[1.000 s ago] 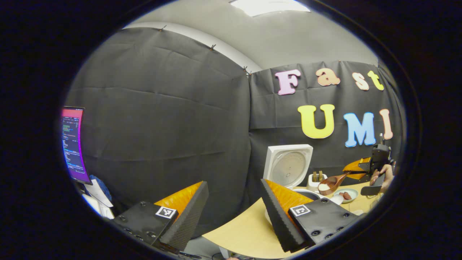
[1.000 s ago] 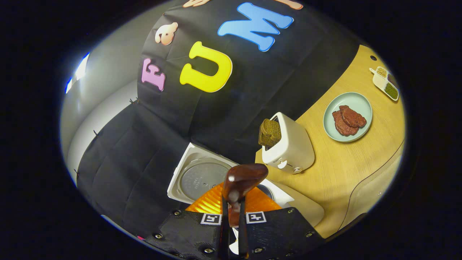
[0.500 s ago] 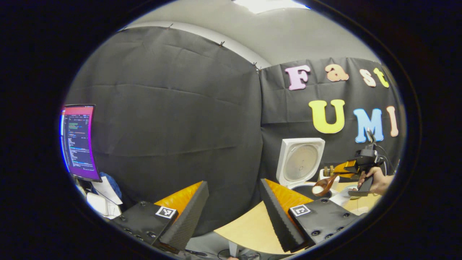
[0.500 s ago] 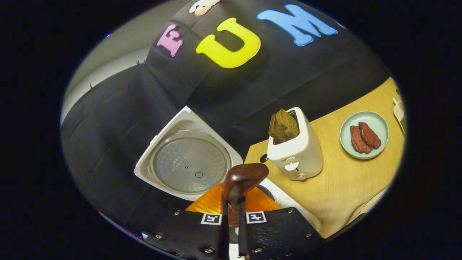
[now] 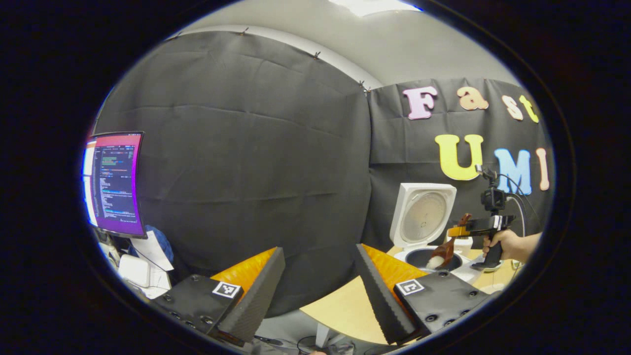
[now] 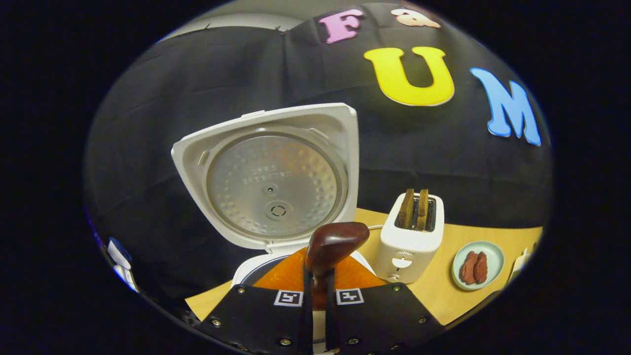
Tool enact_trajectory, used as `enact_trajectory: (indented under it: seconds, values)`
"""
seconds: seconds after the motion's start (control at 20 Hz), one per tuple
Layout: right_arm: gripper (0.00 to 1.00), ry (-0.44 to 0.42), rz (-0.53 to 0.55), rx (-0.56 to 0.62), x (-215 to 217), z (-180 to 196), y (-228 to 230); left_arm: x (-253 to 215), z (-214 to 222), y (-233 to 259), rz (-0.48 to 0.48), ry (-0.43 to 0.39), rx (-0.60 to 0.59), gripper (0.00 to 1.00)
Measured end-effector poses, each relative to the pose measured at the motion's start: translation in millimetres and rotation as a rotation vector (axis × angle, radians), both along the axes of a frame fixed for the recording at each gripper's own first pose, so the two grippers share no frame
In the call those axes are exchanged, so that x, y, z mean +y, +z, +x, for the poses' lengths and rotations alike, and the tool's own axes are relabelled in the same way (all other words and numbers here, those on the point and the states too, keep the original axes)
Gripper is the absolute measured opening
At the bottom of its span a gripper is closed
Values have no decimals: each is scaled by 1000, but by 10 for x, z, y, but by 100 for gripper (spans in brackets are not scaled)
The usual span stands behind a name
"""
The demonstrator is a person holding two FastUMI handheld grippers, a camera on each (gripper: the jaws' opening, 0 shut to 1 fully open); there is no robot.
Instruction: Close the left gripper, press the button to open the rice cooker; take a wooden spoon from the chopstick holder with the right hand, scoop a spoonful of rice and pour it into the rice cooker, then put the wooden spoon back into the chopstick holder.
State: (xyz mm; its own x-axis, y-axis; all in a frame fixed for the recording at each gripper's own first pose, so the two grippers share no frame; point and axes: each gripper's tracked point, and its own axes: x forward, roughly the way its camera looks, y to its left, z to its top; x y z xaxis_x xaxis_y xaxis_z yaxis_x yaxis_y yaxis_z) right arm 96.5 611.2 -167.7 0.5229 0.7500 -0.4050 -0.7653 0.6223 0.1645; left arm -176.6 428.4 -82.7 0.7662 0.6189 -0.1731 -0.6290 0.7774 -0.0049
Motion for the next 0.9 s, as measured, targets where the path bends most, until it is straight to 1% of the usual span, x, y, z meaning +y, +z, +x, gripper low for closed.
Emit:
enact_trajectory:
  seconds: [0.15,0.2,0.25,0.4,0.45,0.5,0.55,0.6,0.7,0.8,0.9]
  values:
    - [10,40,-62,-108,30,-34,70,-1,8,-6,0,3,-2,99]
    - [10,52,-81,-144,30,-44,70,-4,18,-5,0,2,-2,95]
    - [10,65,-99,-184,34,-52,99,-12,21,-3,1,1,-4,95]
    - [10,108,-148,-336,31,-83,236,-32,51,-1,0,-6,-11,95]
    - [10,123,-158,-387,31,-108,301,-40,83,2,-1,-10,-14,95]
    - [10,134,-163,-438,22,-136,378,-55,95,13,-1,-14,-17,99]
    - [10,145,-165,-484,3,-172,462,-62,111,16,-1,-20,-20,99]
    - [10,149,-169,-527,-15,-198,546,-77,130,26,1,-26,-23,95]
    - [10,155,-171,-603,-68,-233,713,-115,188,58,6,-40,-30,95]
    - [10,153,-144,-613,-148,-257,847,-168,247,96,10,-56,-41,95]
    - [10,125,-86,-538,-272,-258,979,-210,339,164,11,-74,-56,95]
